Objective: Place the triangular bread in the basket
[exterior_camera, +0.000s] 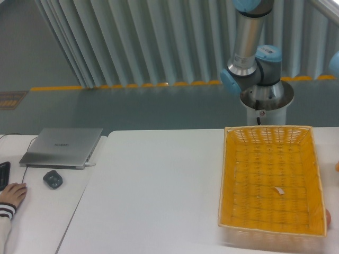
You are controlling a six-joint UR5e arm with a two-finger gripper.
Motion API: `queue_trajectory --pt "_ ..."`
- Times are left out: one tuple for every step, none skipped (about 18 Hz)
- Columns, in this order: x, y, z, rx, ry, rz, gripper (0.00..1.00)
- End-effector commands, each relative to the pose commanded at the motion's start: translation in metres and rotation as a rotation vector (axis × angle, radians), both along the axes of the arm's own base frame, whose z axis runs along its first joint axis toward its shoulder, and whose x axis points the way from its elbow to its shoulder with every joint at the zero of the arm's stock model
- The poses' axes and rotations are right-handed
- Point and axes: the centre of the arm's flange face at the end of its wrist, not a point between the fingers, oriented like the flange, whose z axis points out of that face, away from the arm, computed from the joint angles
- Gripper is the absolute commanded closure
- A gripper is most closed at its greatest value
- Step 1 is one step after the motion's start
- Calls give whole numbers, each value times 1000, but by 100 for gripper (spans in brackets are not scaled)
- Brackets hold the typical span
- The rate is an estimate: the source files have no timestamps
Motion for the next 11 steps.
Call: queue_trajectory --pt "0 3 7 35 -13 9 90" --pt "1 6 13 56 -23 20 90" --pt "1 9 16 76 -37 28 90" --pt "2 12 23 103 -41 43 90" --pt "2 13 27 127 -44 62 90" --pt "3 15 27 140 -56 73 90" --pt "5 16 28 153 -65 86 90" --pt "6 18 33 175 -65 104 90" --pt "8 20 39 199 -67 131 90" --pt "12 25 41 223 -88 165 90" --pt "17 32 42 230 -94 189 90"
